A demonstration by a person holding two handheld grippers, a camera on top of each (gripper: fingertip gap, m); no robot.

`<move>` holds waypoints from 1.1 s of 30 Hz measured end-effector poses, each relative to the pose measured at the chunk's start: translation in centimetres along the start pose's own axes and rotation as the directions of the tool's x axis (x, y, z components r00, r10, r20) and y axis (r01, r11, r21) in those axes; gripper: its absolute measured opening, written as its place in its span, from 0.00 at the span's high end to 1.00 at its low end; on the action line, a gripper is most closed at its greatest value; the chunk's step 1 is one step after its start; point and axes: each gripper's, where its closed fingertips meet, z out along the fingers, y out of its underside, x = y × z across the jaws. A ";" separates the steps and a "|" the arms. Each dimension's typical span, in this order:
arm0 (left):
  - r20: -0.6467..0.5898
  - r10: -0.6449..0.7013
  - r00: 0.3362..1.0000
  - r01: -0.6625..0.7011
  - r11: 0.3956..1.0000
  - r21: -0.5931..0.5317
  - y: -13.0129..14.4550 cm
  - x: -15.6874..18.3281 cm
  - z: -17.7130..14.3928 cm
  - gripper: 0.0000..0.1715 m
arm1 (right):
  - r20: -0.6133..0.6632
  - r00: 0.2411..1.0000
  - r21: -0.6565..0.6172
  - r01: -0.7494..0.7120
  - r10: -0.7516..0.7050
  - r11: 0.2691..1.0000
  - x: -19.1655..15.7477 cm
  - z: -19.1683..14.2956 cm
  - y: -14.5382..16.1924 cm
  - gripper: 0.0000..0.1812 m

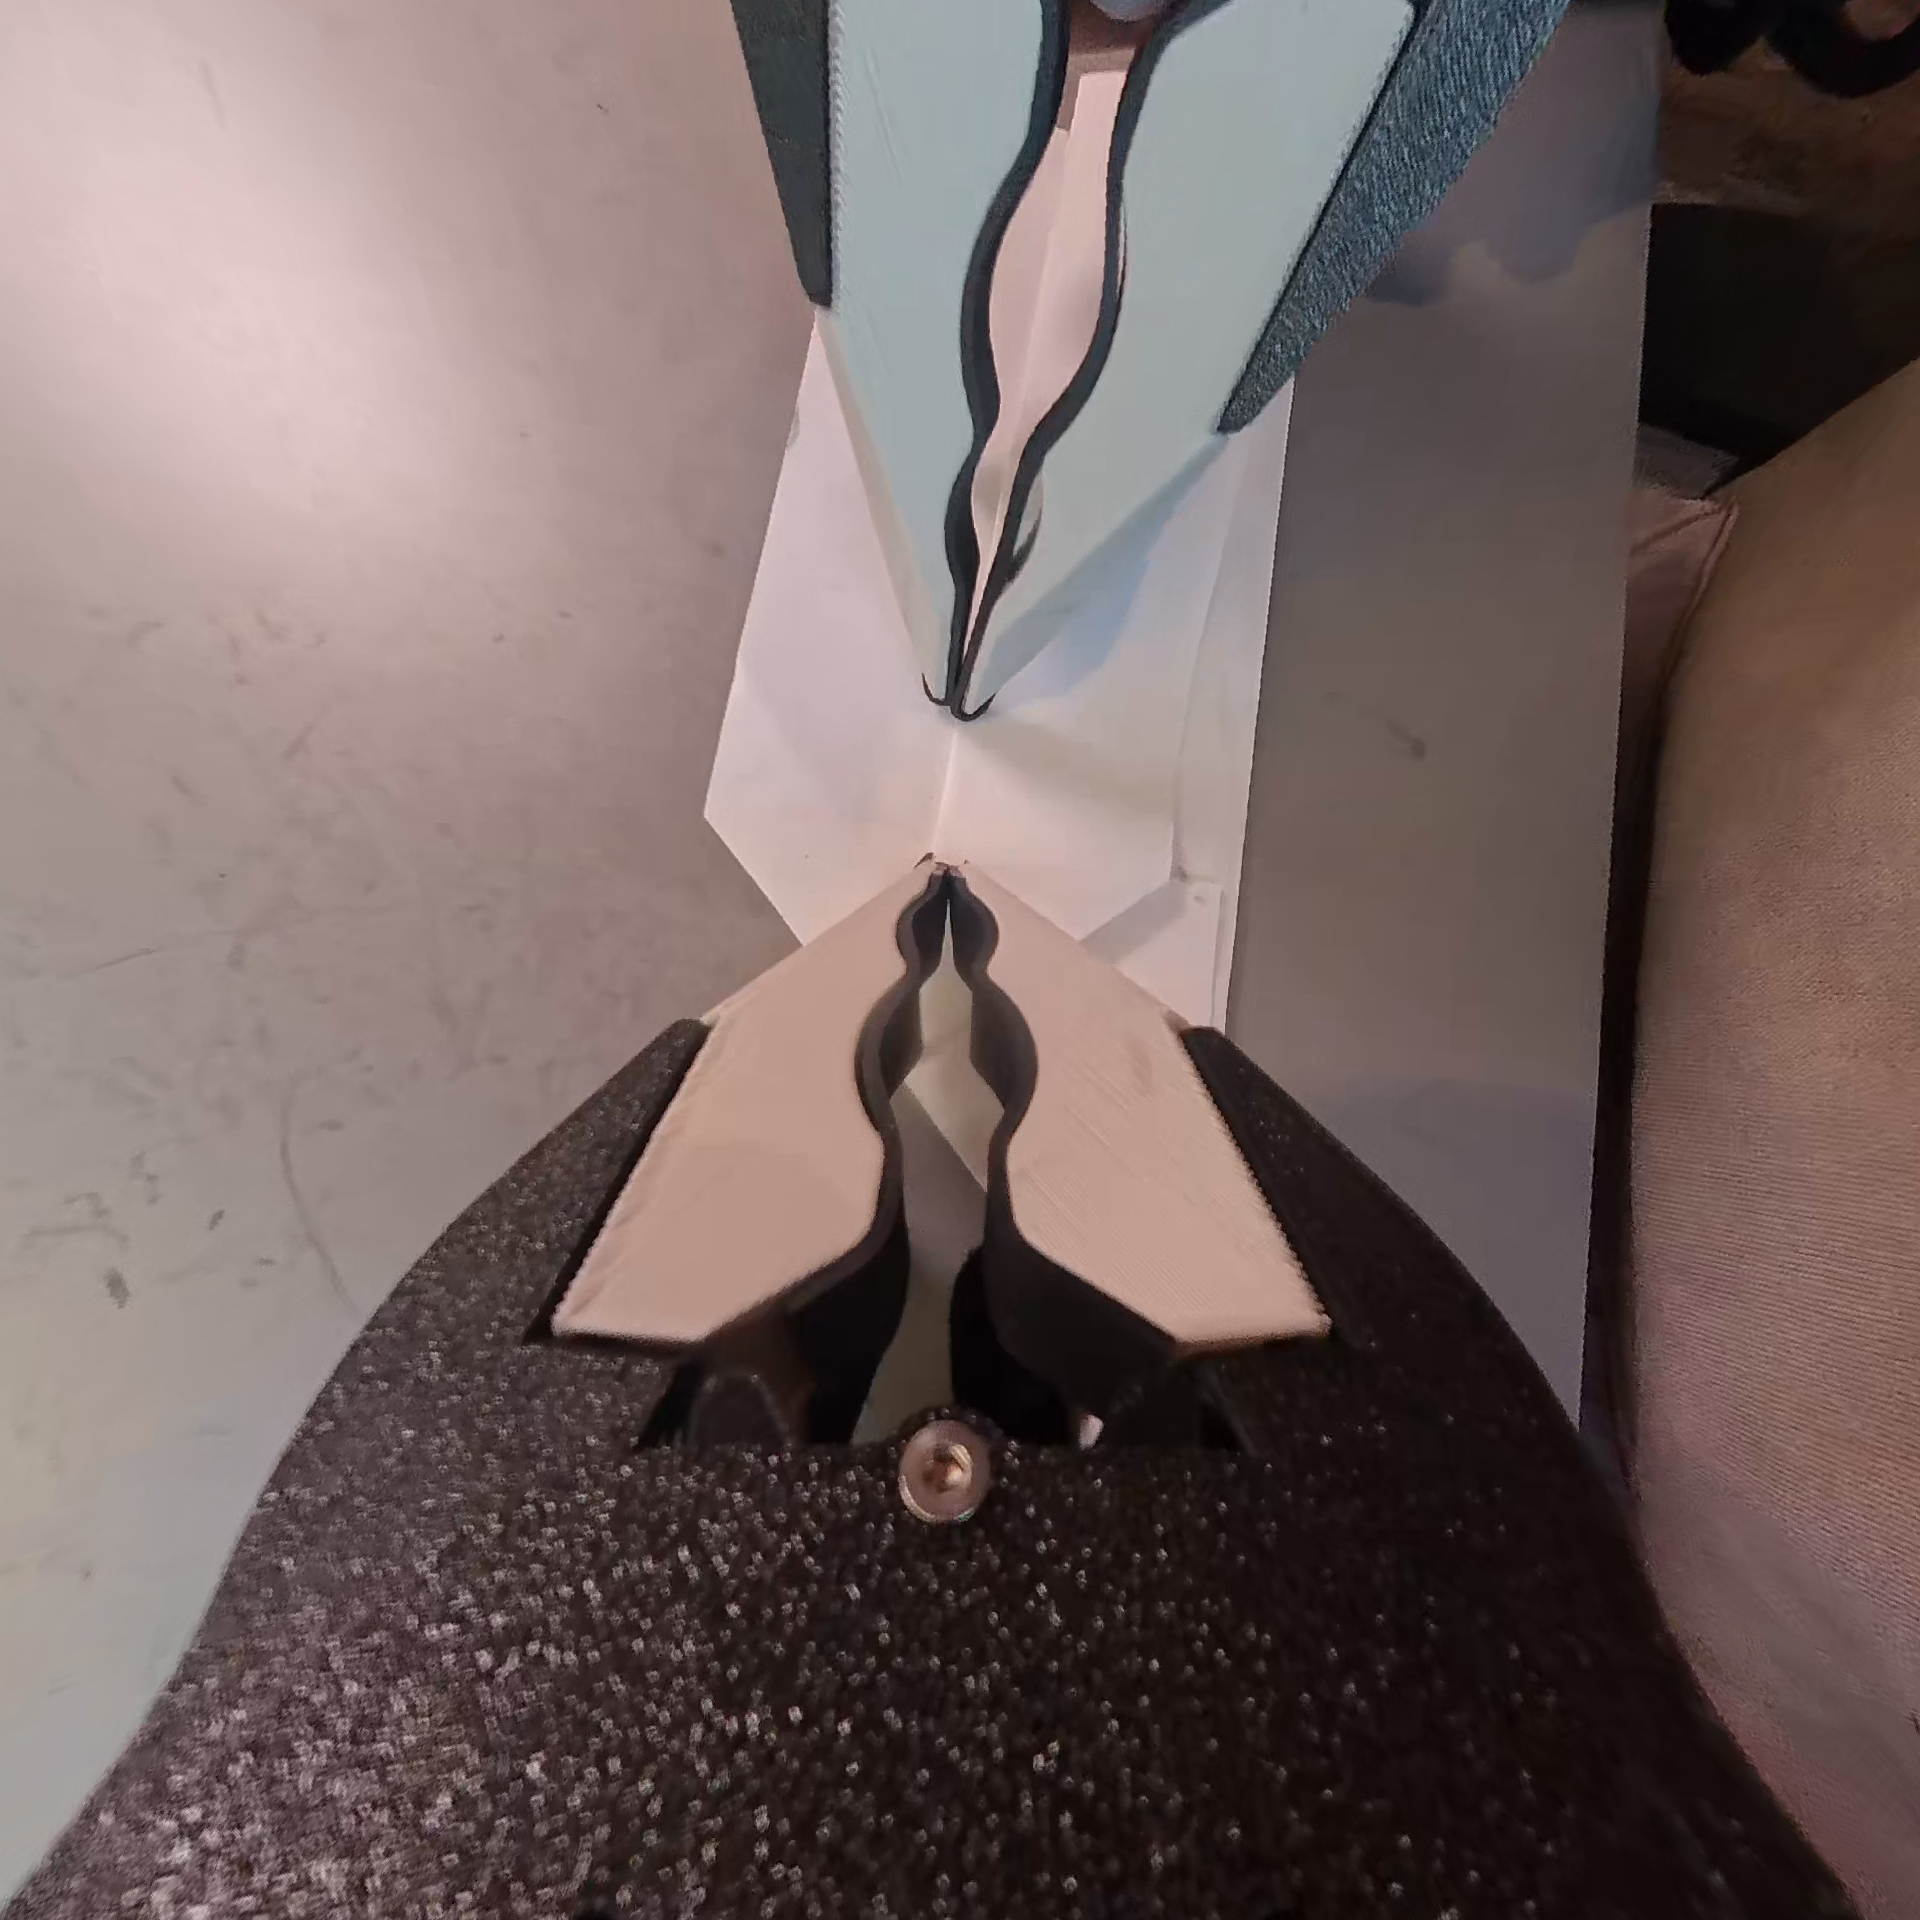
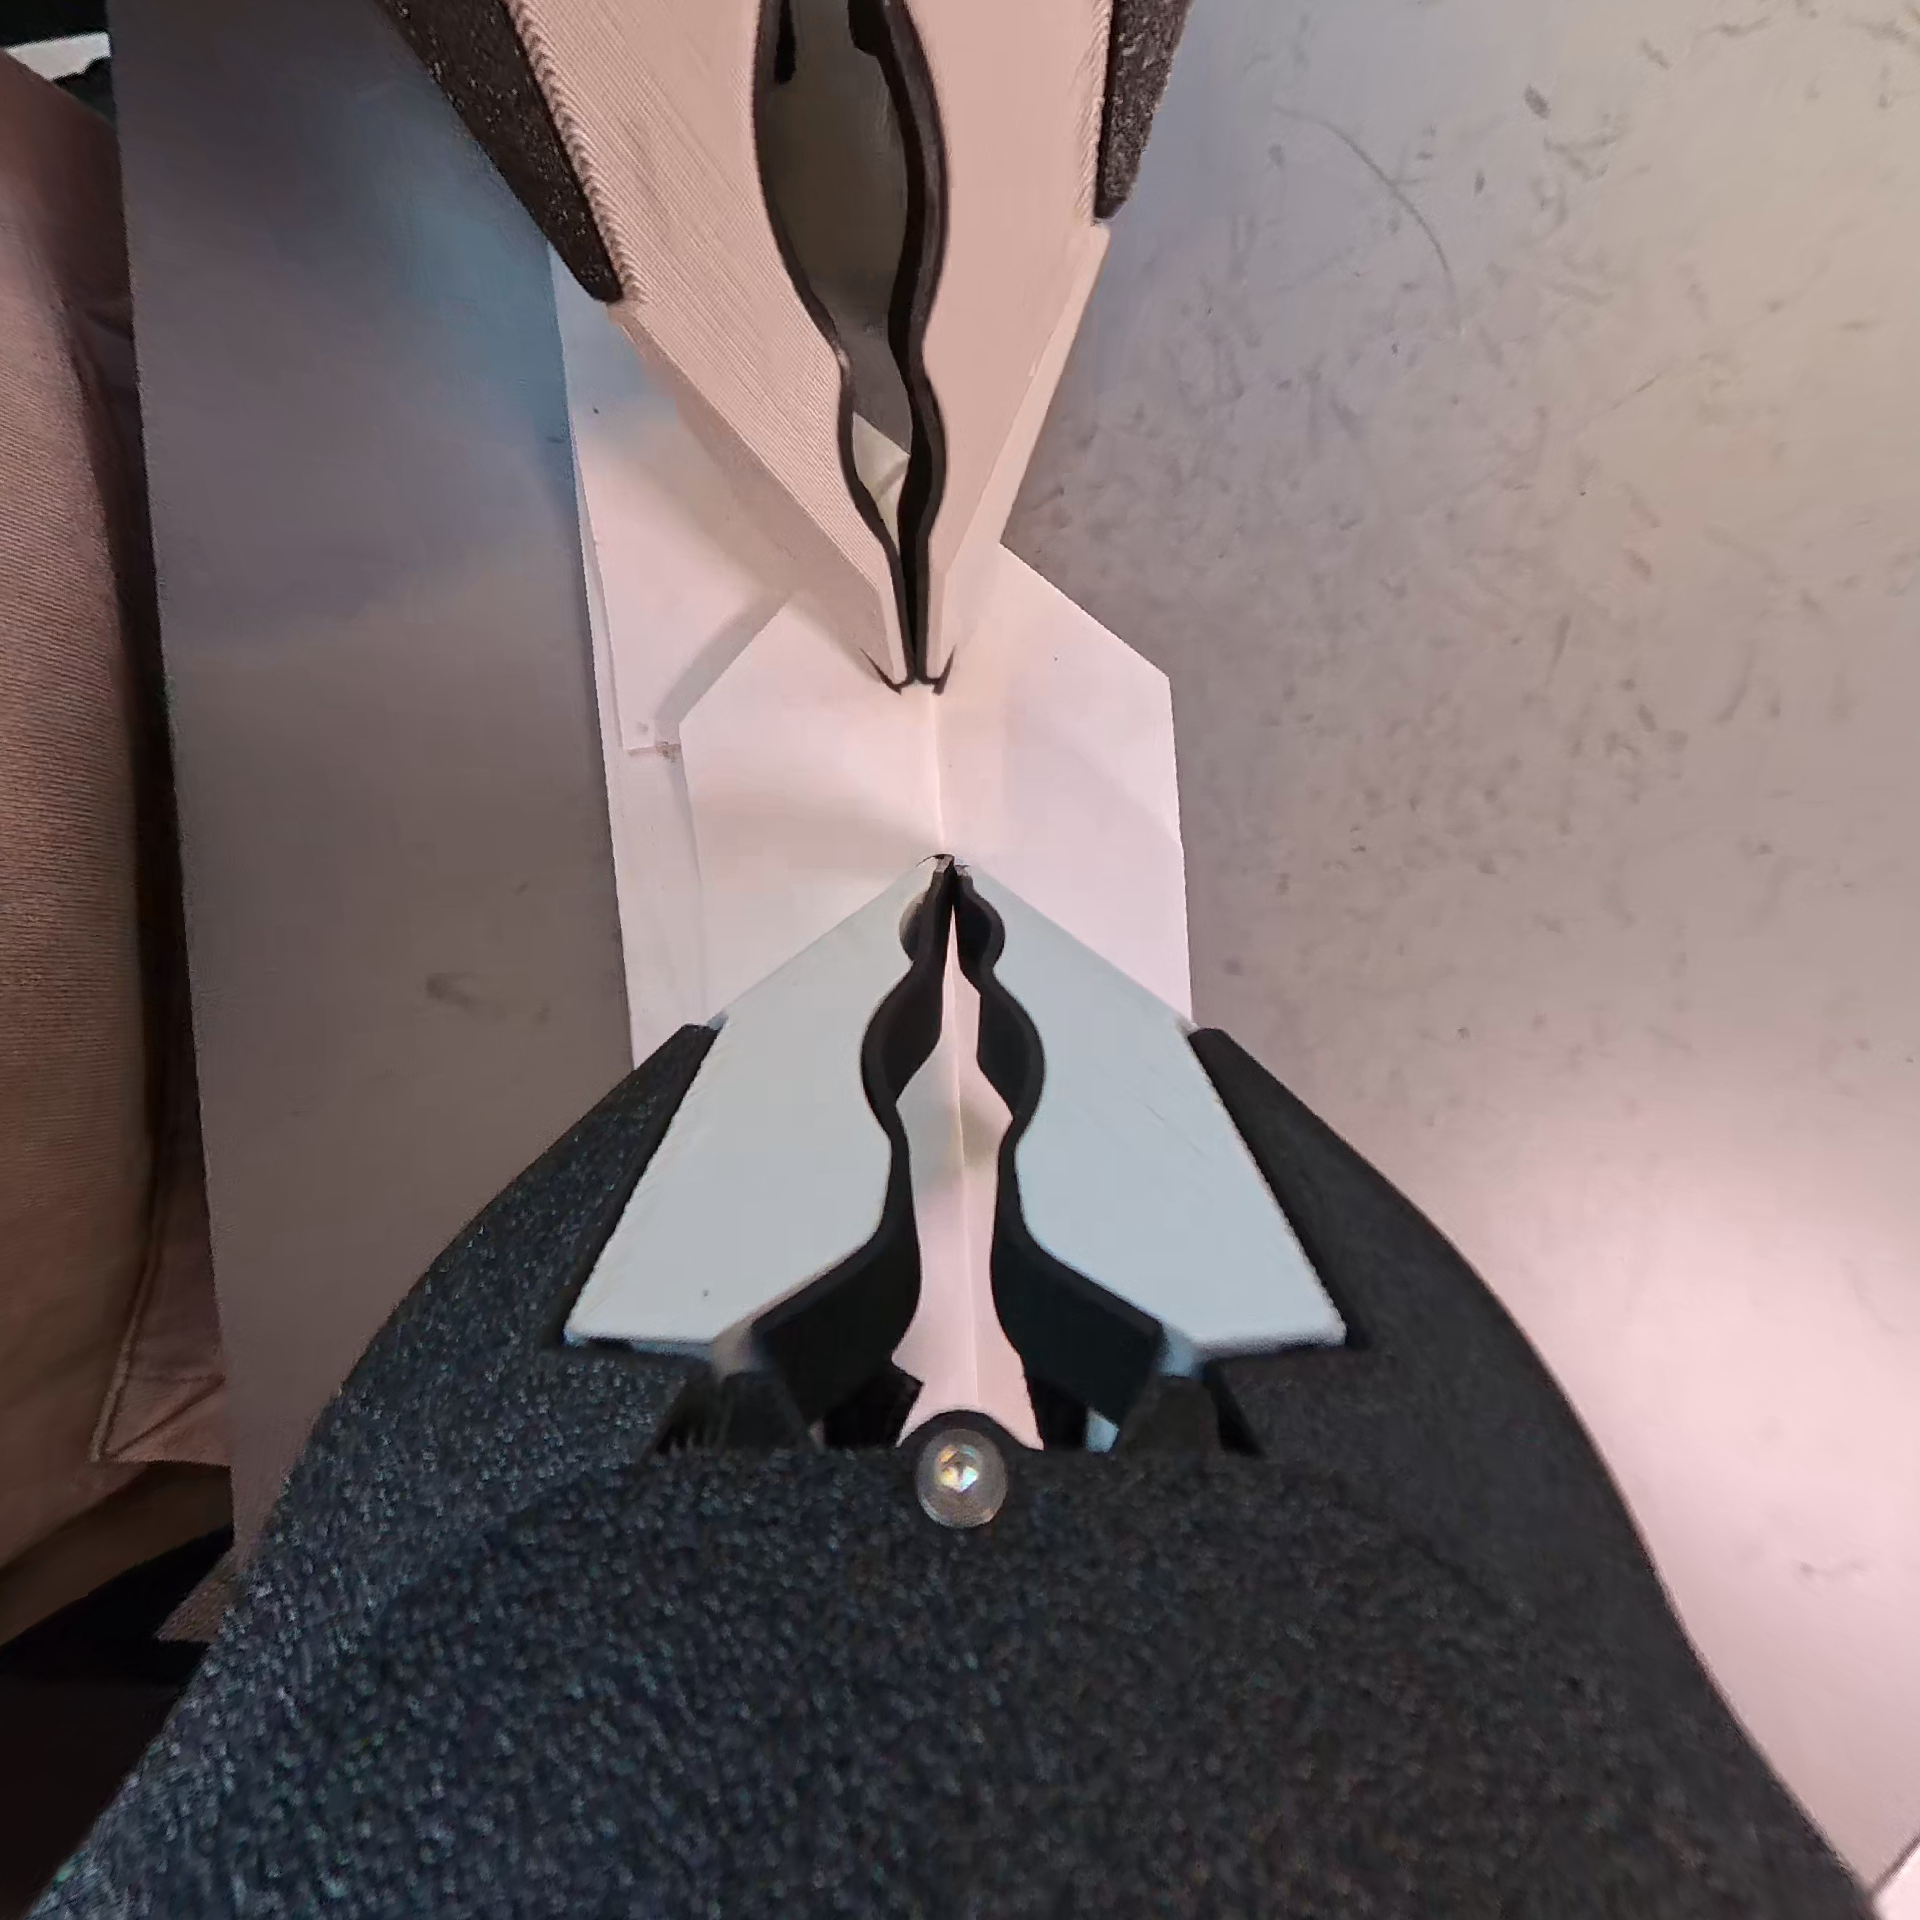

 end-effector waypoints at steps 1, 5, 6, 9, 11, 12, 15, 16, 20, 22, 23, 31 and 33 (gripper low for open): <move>-0.007 -0.003 1.000 0.003 1.000 0.007 -0.2 0.0 0.2 1.00 | 0.000 1.000 -0.003 0.004 -0.004 1.000 0.0 0.0 0.0 1.00; -0.008 0.047 0.999 -0.047 0.999 -0.025 -0.1 0.2 0.8 1.00 | -0.016 0.998 -0.010 0.054 -0.054 0.998 0.0 0.0 -0.1 1.00; -0.010 0.041 0.999 -0.041 0.999 -0.031 -0.1 0.1 0.8 1.00 | -0.022 0.997 -0.010 0.070 -0.070 0.997 0.0 0.0 -0.1 1.00; -0.026 0.012 1.000 -0.014 0.999 -0.043 -0.1 0.1 0.8 1.00 | 0.000 0.999 0.044 0.051 -0.051 0.998 -0.2 0.0 -1.2 1.00; -0.027 0.018 0.999 -0.020 0.998 -0.057 -0.1 0.1 0.8 1.00 | 0.005 0.999 0.031 0.046 -0.046 0.998 -0.2 0.4 -1.3 1.00; -0.028 0.019 0.999 -0.020 0.998 -0.061 -0.1 0.1 0.8 1.00 | 0.000 0.999 0.013 0.041 -0.041 0.999 0.0 0.7 -1.1 1.00; -0.050 -0.002 0.999 -0.002 0.997 -0.073 -0.1 0.2 0.7 1.00 | 0.022 1.000 0.004 -0.009 0.009 1.000 0.0 0.8 -1.1 1.00; -0.057 -0.004 0.998 0.000 0.997 -0.073 -0.2 0.2 0.6 1.00 | 0.018 1.000 -0.001 -0.006 0.006 1.000 0.0 0.8 -1.1 1.00; -0.034 0.003 0.999 -0.006 0.997 -0.076 -0.2 -0.7 0.4 1.00 | 0.003 1.000 -0.010 0.019 -0.019 1.000 -0.1 0.8 -1.1 1.00; -0.071 0.018 0.997 -0.024 0.997 -0.075 0.0 -0.2 0.6 1.00 | 0.007 1.000 -0.006 0.022 -0.022 1.000 0.0 0.8 -1.2 1.00; -0.072 0.027 0.997 -0.032 0.997 -0.072 0.0 -0.2 0.7 1.00 | 0.009 1.000 0.002 0.027 -0.027 1.000 0.0 0.8 -1.2 1.00; -0.039 0.075 0.996 -0.076 0.996 -0.035 0.0 -0.2 0.7 1.00 | 0.031 0.999 0.033 0.026 -0.027 0.999 -0.2 1.4 -2.2 1.00; -0.040 0.069 0.997 -0.070 0.997 -0.035 0.0 -0.2 0.7 1.00 | 0.038 0.999 0.001 0.022 -0.022 1.000 -0.2 1.4 -2.1 1.00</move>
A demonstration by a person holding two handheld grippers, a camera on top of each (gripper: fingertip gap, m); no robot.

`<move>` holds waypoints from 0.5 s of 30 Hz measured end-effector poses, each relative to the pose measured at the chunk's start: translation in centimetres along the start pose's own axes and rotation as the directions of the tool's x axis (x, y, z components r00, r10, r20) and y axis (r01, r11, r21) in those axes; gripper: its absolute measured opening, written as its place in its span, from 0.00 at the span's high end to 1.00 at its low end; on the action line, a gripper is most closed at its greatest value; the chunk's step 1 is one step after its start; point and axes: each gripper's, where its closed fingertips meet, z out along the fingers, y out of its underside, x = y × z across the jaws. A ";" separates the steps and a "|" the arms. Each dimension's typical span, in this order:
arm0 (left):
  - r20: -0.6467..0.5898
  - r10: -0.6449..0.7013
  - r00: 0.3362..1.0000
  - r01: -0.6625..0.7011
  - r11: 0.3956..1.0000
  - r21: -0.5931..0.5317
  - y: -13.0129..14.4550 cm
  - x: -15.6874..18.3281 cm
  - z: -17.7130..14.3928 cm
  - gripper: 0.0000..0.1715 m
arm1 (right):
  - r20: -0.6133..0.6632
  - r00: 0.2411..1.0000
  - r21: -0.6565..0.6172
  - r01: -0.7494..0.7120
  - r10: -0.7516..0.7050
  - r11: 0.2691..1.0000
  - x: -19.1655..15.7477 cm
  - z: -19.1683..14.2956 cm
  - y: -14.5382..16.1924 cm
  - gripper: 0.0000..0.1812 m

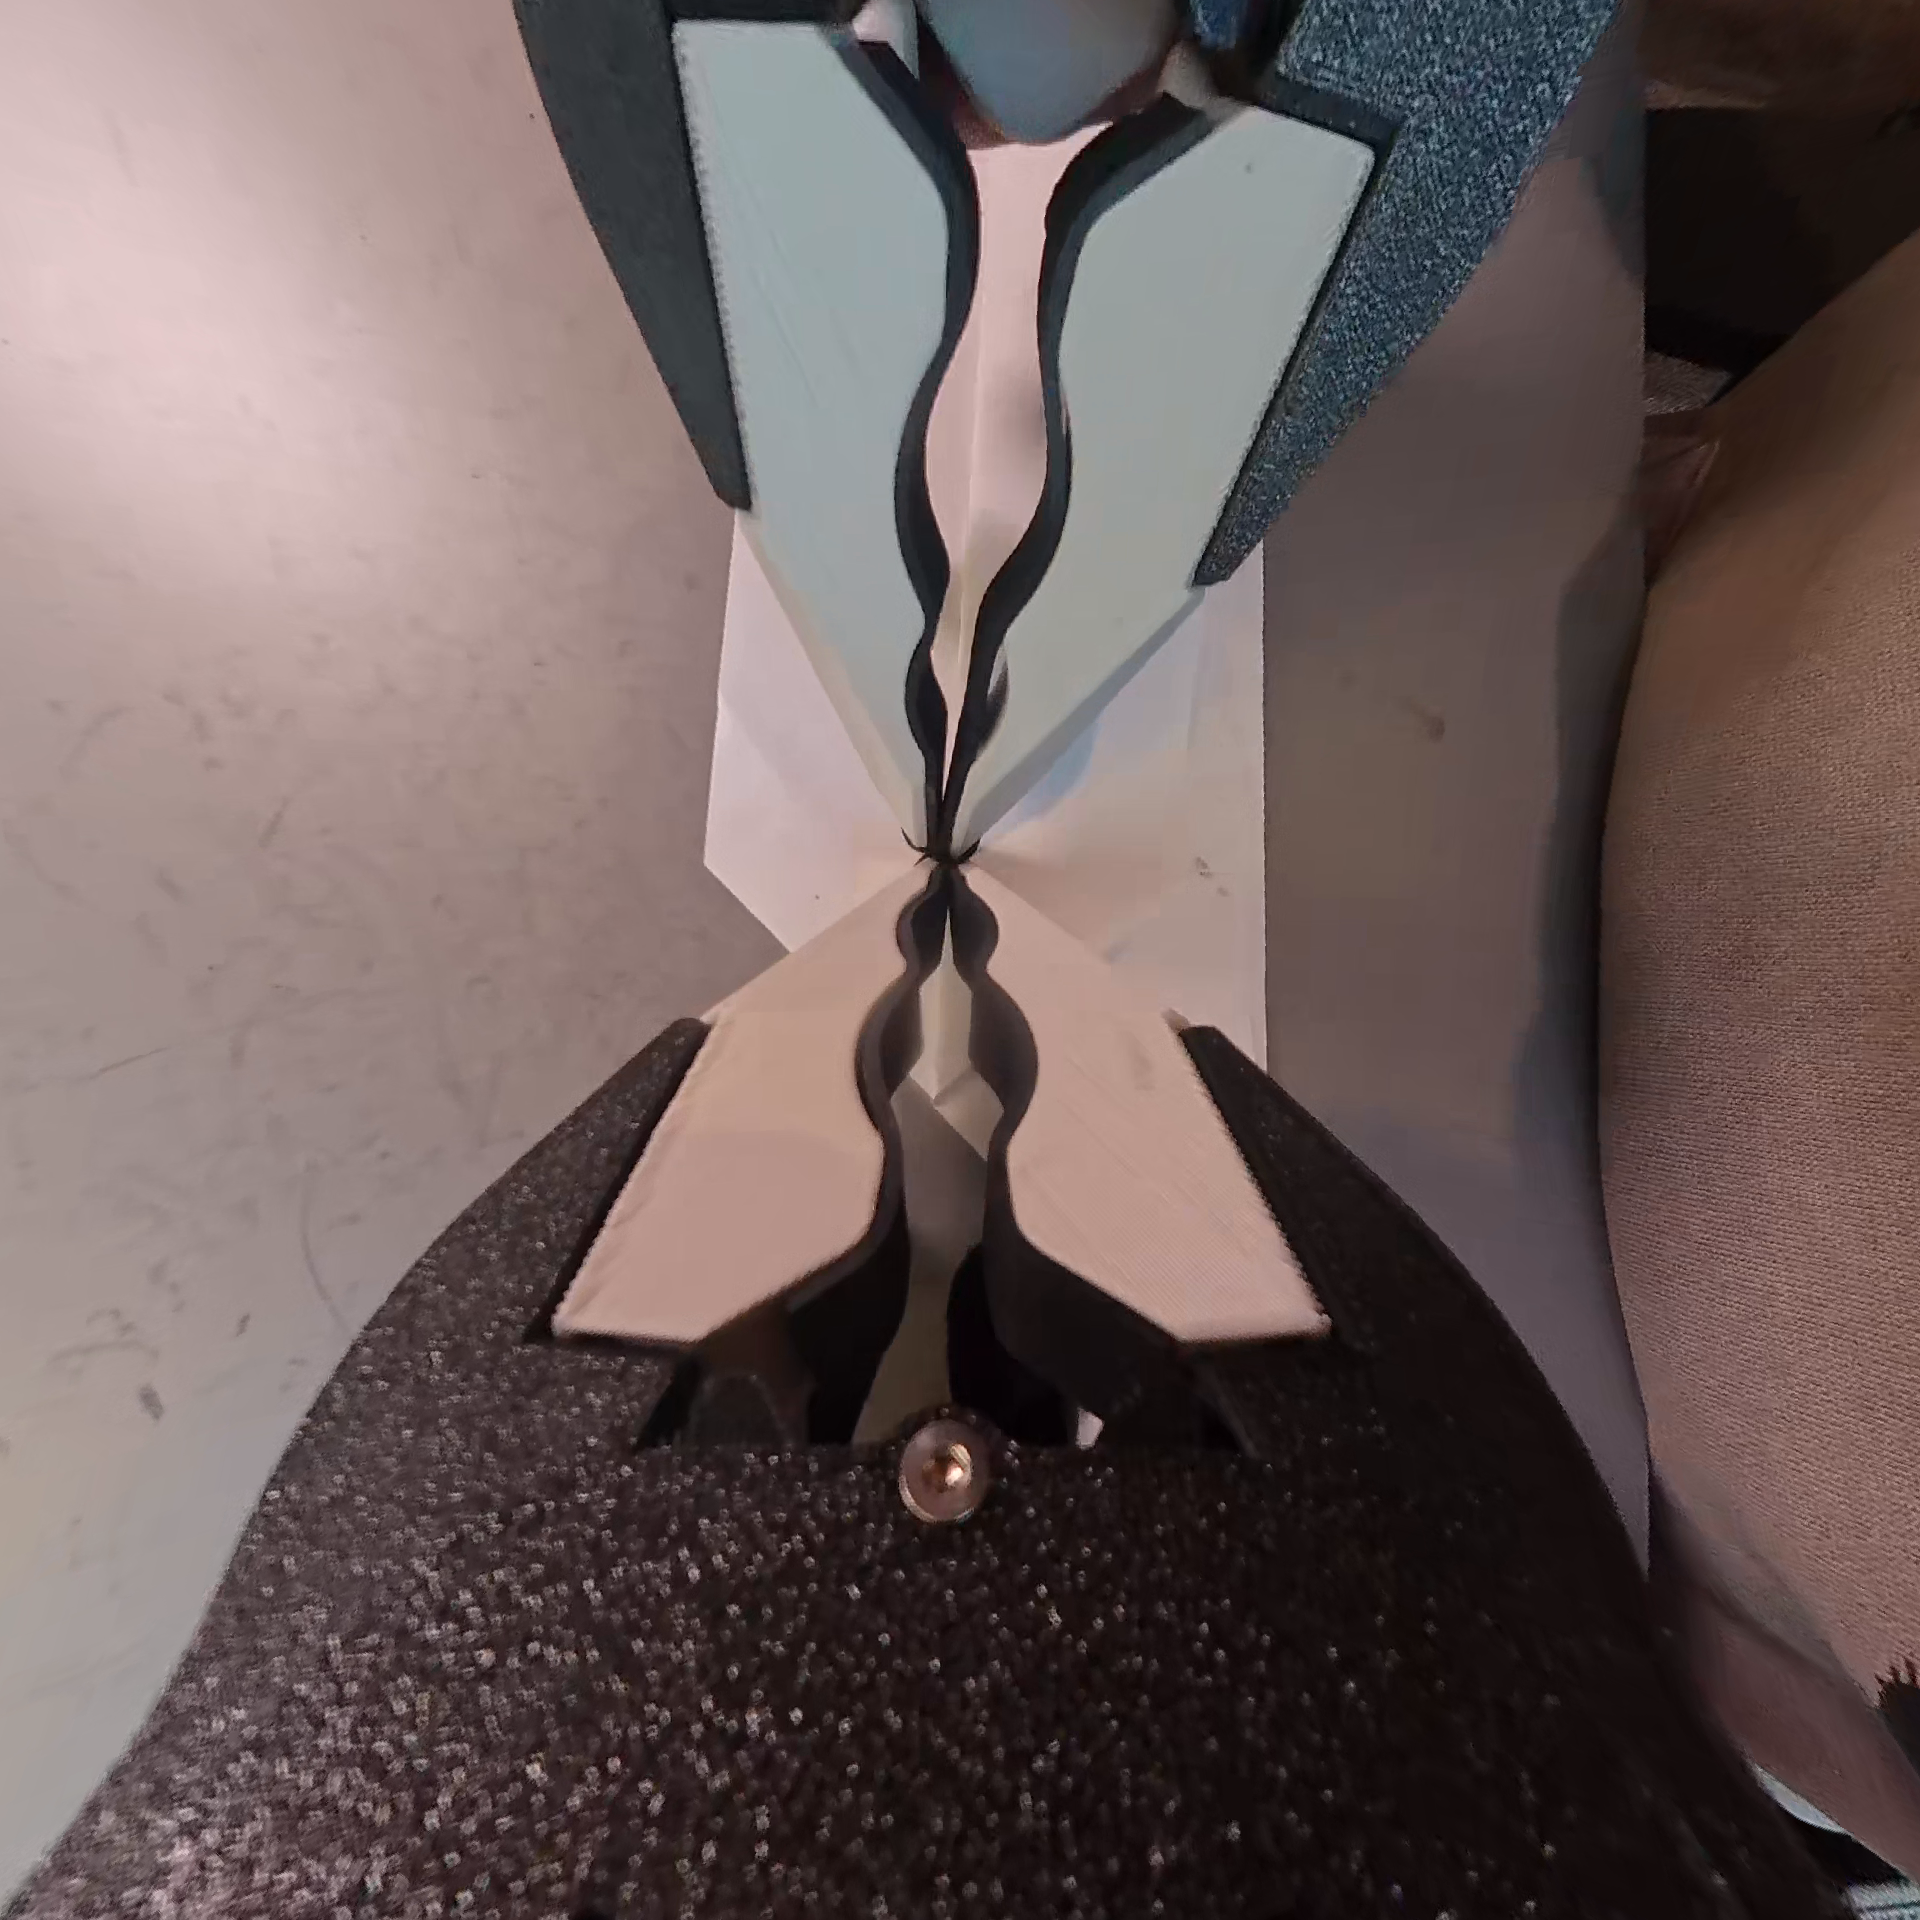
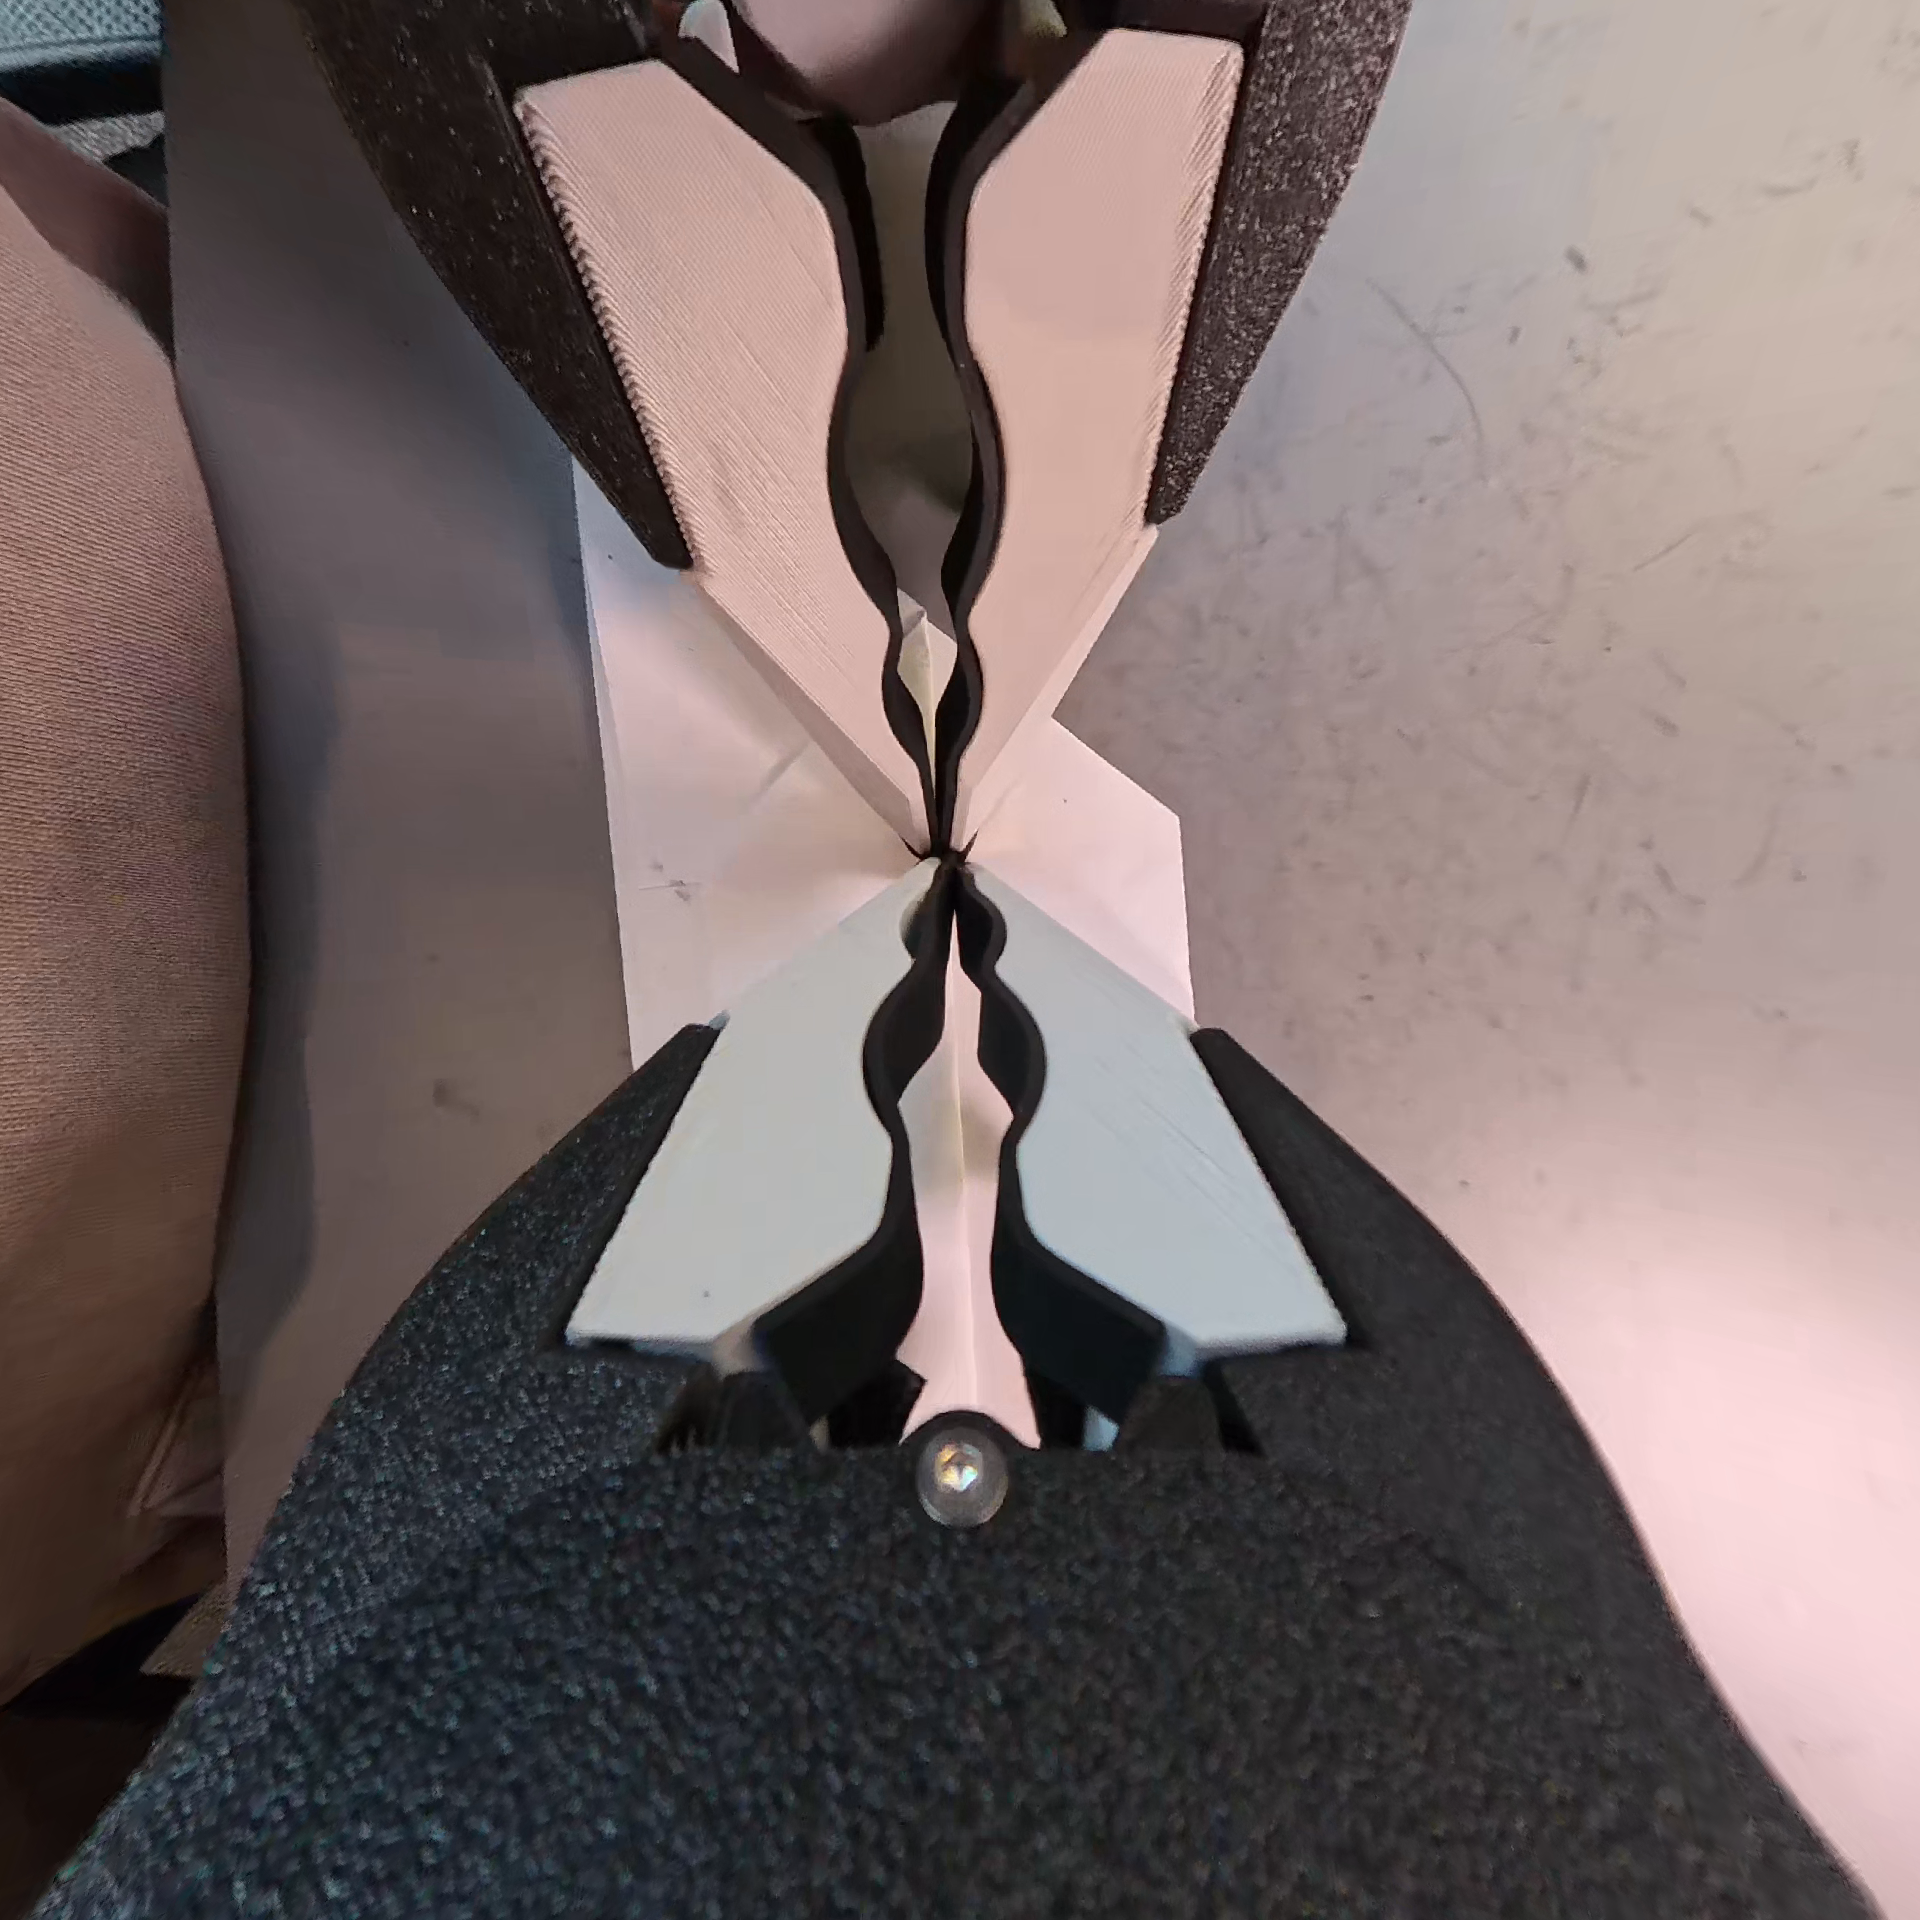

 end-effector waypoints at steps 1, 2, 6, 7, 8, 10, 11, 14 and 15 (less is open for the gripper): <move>-0.003 -0.005 1.000 0.005 1.000 -0.005 0.1 0.0 -0.1 1.00 | -0.005 1.000 -0.013 0.006 -0.006 1.000 0.0 0.0 0.0 1.00; -0.006 -0.010 1.000 0.009 1.000 -0.021 0.3 -0.1 -0.4 1.00 | -0.009 1.000 -0.023 0.010 -0.010 1.000 0.0 0.0 0.0 1.00; -0.011 -0.002 1.000 0.001 0.998 -0.069 1.6 -0.3 -2.5 1.00 | 0.001 1.000 -0.019 -0.005 0.005 1.000 0.0 0.0 0.0 1.00; 0.002 0.006 1.000 -0.005 0.996 -0.085 2.2 -0.4 -2.4 1.00 | -0.001 1.000 -0.022 -0.002 0.002 1.000 0.0 0.0 0.0 1.00; 0.009 0.010 1.000 -0.009 0.996 -0.088 2.5 -0.4 -2.2 1.00 | -0.005 1.000 -0.025 0.003 -0.003 1.000 0.0 0.0 0.0 1.00; 0.020 0.007 1.000 -0.006 0.998 -0.062 2.4 -0.2 -2.1 1.00 | -0.010 1.000 -0.018 0.002 -0.002 1.000 0.0 0.0 -0.1 1.00; 0.029 0.017 0.999 -0.015 0.998 -0.062 2.4 -0.2 -2.1 1.00 | -0.009 1.000 -0.008 -0.013 0.012 1.000 0.0 0.0 -0.1 1.00; 0.048 0.027 0.998 -0.024 0.998 -0.060 2.5 -0.2 -2.1 1.00 | 0.010 0.997 0.030 -0.073 0.073 0.997 0.1 -0.2 -0.3 1.00; 0.054 0.030 0.998 -0.026 0.998 -0.058 2.5 -0.2 -2.1 1.00 | 0.008 0.997 0.063 -0.083 0.083 0.995 0.2 -0.4 -0.9 1.00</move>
